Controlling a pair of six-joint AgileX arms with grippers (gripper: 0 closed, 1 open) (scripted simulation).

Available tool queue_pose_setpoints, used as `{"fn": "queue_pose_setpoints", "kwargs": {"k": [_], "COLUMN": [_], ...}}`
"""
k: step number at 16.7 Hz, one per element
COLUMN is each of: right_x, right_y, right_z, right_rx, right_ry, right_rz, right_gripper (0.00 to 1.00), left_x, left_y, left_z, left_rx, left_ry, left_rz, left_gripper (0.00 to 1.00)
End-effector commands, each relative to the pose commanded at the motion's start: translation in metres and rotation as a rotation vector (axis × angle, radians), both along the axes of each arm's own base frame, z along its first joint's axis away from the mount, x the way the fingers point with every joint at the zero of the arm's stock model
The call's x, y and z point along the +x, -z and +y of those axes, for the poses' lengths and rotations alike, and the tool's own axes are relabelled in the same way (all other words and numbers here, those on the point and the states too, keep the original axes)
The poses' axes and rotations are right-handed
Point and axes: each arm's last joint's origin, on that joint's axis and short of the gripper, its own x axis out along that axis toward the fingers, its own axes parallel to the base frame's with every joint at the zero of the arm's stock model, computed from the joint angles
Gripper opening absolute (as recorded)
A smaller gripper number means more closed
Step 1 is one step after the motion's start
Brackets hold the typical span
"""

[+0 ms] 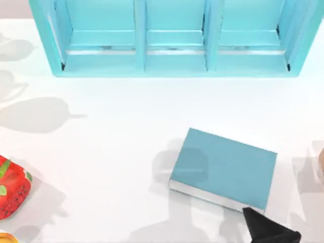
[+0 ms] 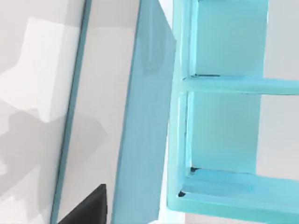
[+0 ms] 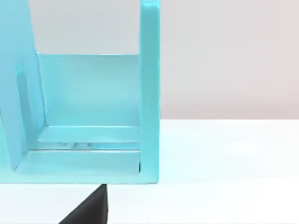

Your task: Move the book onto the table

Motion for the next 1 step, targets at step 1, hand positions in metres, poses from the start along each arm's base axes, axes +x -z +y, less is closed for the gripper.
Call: {"fn": "queue_pose_setpoints", "kwargs": {"k": [1], "right_x": [0.0], "right_y": [0.0], "right_z": [0.0], "right_rx": [0.0], "right_ry": [0.0], "right_rz": [0.0], "right_gripper": [1.0], "left_x": [0.0], "left_y": [0.0], "left_z": [0.0], "left_rx": [0.0], "left_ry": [0.0], "left_rz": [0.0], "left_gripper": [1.0]}}
